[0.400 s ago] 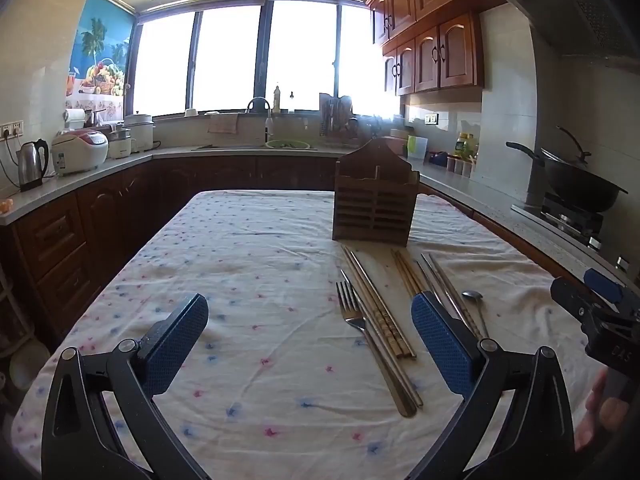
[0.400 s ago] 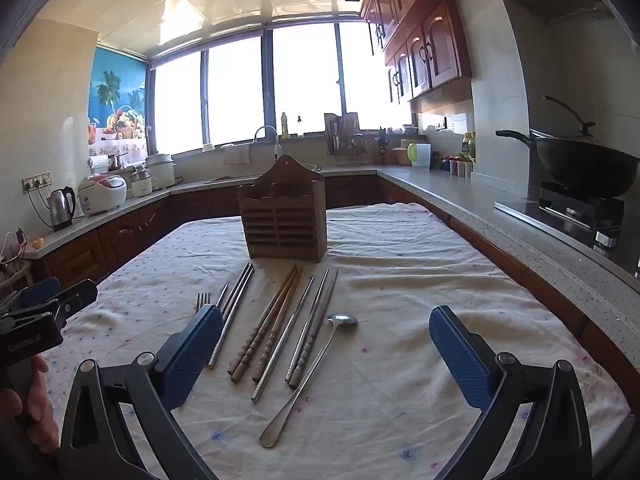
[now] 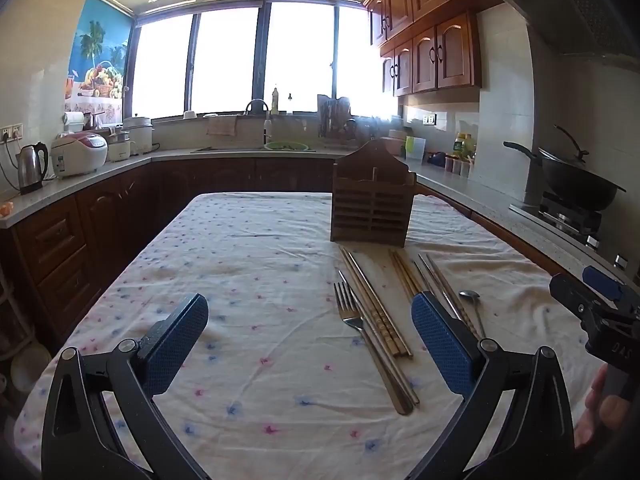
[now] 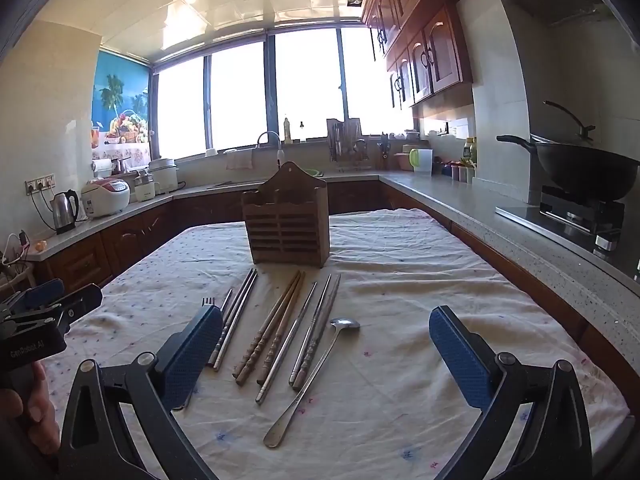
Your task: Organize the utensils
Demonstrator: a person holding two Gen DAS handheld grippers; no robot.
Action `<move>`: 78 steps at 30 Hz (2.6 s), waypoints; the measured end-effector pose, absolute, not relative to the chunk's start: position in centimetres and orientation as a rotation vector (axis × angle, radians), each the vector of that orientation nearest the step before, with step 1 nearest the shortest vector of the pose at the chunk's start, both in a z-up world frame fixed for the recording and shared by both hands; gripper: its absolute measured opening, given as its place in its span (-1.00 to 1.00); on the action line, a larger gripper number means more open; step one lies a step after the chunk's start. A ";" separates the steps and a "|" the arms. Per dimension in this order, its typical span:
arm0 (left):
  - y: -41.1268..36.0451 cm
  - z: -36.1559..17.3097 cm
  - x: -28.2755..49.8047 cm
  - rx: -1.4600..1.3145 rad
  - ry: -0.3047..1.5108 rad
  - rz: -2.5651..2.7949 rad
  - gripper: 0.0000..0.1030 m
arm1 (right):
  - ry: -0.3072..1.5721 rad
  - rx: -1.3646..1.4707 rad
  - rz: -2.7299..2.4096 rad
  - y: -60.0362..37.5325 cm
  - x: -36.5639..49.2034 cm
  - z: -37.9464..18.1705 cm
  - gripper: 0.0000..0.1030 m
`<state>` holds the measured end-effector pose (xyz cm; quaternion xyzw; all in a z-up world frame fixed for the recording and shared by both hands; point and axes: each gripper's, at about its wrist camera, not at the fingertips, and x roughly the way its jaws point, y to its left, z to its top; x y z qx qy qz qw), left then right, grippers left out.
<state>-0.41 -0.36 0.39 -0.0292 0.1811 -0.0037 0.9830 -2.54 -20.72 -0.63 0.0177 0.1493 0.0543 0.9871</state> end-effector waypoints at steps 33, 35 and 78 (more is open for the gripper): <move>-0.3 0.6 -0.7 -0.062 0.364 -0.010 1.00 | 0.316 0.062 0.121 -20.8 -2.4 -1.0 1.00; -0.3 0.6 -0.7 -0.061 0.366 -0.010 1.00 | 0.315 0.062 0.122 -20.8 -2.4 -0.9 1.00; 0.5 -0.1 2.5 -0.127 0.489 -0.075 1.00 | 0.367 0.094 0.166 -20.9 -1.3 -0.6 1.00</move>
